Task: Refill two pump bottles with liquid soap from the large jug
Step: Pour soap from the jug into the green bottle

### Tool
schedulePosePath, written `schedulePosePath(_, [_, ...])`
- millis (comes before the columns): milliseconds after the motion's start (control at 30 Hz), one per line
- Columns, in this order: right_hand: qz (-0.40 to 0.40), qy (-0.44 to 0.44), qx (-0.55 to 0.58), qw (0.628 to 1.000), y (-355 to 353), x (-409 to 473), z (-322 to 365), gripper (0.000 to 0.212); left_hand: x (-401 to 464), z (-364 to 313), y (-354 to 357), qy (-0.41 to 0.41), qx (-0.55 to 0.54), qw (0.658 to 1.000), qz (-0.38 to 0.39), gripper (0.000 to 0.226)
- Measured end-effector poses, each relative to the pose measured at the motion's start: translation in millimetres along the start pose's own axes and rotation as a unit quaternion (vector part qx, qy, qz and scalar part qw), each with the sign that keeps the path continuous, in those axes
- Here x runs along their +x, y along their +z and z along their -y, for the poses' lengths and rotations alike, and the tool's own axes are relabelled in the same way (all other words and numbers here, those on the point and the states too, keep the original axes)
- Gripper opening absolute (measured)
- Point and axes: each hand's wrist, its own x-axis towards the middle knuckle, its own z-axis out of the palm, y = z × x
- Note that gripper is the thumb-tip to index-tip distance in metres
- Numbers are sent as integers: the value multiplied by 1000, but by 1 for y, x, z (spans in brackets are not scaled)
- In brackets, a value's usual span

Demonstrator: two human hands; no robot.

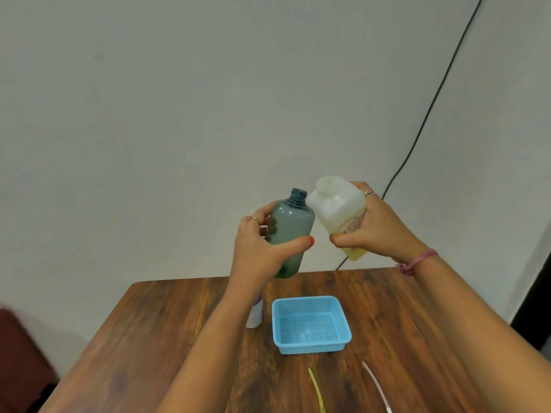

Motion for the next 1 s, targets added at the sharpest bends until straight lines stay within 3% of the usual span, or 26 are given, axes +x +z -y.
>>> schedulePosePath(367, [3,-30,-38,999,-18,4,14,90,1,-7,-1,6,3,1000,-8,74])
schedulePosePath(1000, [19,-104,-199,974,-41,20,34,96,-4,-9,2,25,-6,1000,-13,78])
